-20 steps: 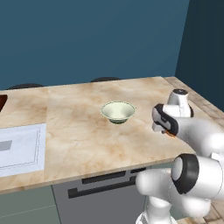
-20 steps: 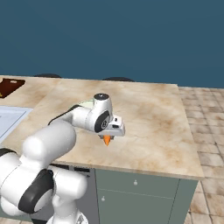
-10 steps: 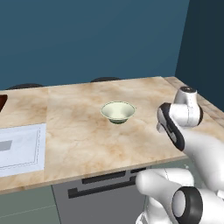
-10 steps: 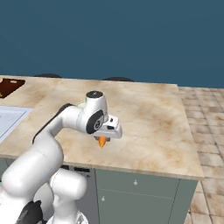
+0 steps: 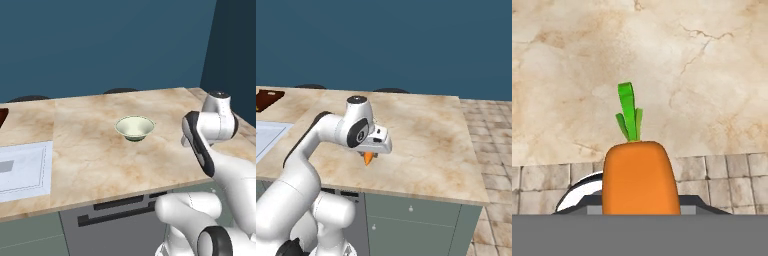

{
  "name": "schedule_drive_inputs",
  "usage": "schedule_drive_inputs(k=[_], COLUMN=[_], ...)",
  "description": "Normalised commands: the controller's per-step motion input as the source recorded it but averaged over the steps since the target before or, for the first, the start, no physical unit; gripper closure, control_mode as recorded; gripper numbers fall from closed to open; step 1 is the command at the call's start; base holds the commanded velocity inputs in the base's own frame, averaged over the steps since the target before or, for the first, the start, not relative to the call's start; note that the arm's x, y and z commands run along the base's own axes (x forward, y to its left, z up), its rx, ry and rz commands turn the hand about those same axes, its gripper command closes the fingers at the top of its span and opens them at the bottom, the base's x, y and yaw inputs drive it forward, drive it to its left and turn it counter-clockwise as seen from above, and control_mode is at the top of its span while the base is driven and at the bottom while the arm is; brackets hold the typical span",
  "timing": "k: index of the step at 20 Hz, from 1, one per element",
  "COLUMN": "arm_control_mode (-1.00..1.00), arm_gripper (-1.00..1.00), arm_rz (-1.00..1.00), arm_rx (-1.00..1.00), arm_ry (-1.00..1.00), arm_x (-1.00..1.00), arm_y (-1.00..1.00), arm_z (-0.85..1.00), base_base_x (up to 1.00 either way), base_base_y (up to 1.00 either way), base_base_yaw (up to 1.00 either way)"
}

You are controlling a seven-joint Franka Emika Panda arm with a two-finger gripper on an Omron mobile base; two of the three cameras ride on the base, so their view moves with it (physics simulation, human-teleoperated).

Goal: Place the two vegetables and bowl onto the tray for setting up a vegetable dip station.

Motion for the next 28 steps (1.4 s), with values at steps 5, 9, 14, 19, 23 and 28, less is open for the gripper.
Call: schedule_drive_inputs(k=[5,9,14,19,23,28], arm_control_mode=[-1.0,-1.0,-1.0,-1.0,-1.0,-1.0], arm_gripper=[1.0,1.0,1.0,1.0,1.0,1.0], arm_rz=[0.0,0.0,0.0,0.0,0.0,0.0], arm_rx=[0.0,0.0,0.0,0.0,0.0,0.0], arm_ry=[0.04,0.04,0.05,0.02,0.01,0.02], arm_x=[-0.22,-0.2,-0.19,-0.2,-0.14,-0.26], arm_y=[0.14,0.15,0.14,0.09,0.09,0.16], arm_z=[0.34,0.32,0.26,0.16,0.17,0.02], base_base_x=[0.0,0.0,0.0,0.0,0.0,0.0], base_base_y=[0.0,0.0,0.0,0.0,0.0,0.0], base_base_yaw=[0.0,0.0,0.0,0.0,0.0,0.0])
